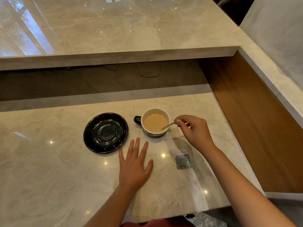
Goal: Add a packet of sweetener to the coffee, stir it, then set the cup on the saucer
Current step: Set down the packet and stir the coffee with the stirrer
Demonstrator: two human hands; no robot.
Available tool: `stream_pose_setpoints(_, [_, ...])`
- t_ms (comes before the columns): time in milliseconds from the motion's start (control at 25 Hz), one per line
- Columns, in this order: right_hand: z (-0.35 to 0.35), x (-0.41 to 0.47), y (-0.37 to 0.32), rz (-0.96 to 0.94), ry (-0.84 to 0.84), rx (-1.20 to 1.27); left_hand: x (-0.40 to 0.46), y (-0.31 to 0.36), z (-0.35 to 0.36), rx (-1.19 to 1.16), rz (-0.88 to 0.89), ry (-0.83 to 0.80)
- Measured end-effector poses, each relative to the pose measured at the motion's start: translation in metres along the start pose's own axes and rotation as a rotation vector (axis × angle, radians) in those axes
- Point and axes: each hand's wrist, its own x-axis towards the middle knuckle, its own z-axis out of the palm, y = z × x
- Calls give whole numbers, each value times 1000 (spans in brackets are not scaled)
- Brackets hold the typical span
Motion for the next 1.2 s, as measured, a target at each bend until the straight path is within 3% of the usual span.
stream_pose_setpoints(320, [32,-9,-16,102,53,200,1,0,1,6,-10,-8])
stream_pose_setpoints(560, [21,9,-5,-2,155,63,0,0,1,8,-5,-7])
stream_pose_setpoints(760, [5,4,1,-131,62,-103,0,-1,2,12,-7,-10])
stream_pose_setpoints(1000, [9,-11,-11,6,-17,74,0,-1,2,20,-10,-6])
stream_pose_setpoints(1200, [28,-20,-19,152,53,215,0,-1,2,14,-6,-2])
